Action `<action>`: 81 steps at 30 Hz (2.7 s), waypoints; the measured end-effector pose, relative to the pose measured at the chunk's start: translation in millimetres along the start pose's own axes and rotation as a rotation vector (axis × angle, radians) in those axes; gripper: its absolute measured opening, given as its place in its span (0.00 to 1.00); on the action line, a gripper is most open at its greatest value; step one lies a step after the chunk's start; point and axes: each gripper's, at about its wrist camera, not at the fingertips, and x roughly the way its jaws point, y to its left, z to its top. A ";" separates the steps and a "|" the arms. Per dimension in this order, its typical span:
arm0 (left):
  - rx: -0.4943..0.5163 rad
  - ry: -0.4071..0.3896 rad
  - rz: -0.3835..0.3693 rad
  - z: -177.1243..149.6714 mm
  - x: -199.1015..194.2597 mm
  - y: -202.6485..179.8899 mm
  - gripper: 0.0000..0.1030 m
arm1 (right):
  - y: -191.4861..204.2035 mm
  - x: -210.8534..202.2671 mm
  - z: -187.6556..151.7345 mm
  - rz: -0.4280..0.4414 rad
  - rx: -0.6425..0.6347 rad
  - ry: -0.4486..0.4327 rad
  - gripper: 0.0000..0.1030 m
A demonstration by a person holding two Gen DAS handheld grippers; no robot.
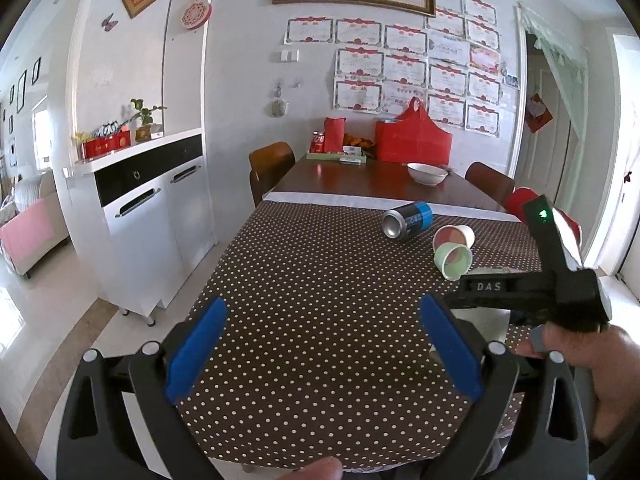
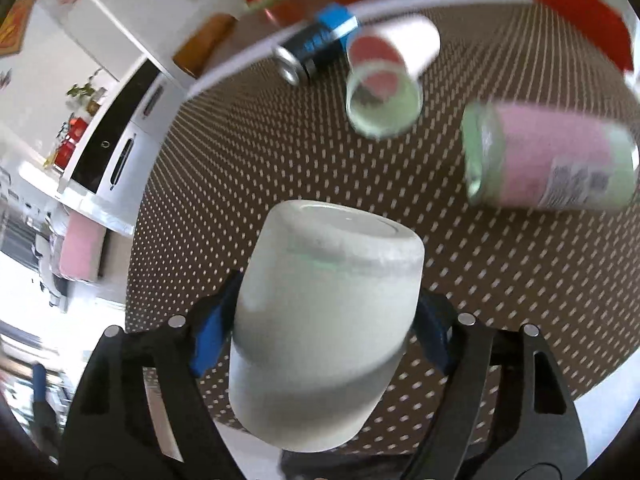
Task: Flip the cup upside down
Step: 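Grasp the lying white cup with the right gripper and lift it, then rotate the white cup rim-down with the right gripper and lower it, then open the right gripper and withdraw from the upside-down cup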
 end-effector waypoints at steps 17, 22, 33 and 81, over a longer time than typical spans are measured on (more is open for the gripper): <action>0.037 -0.015 0.035 4.7 -13.5 -27.3 0.93 | 38.8 -28.3 1.6 -0.130 -0.418 -0.517 0.74; 0.027 -0.013 0.045 4.7 -13.0 -26.3 0.93 | 39.7 -13.8 -5.6 -0.156 -0.441 -0.504 0.74; 0.029 0.008 0.037 0.8 -9.1 -31.1 0.93 | 39.5 13.8 -15.6 -0.189 -0.475 -0.459 0.75; 0.070 -0.167 -0.027 33.6 -90.5 -82.2 0.93 | -16.8 -212.6 -73.3 -0.115 -0.266 -0.683 0.94</action>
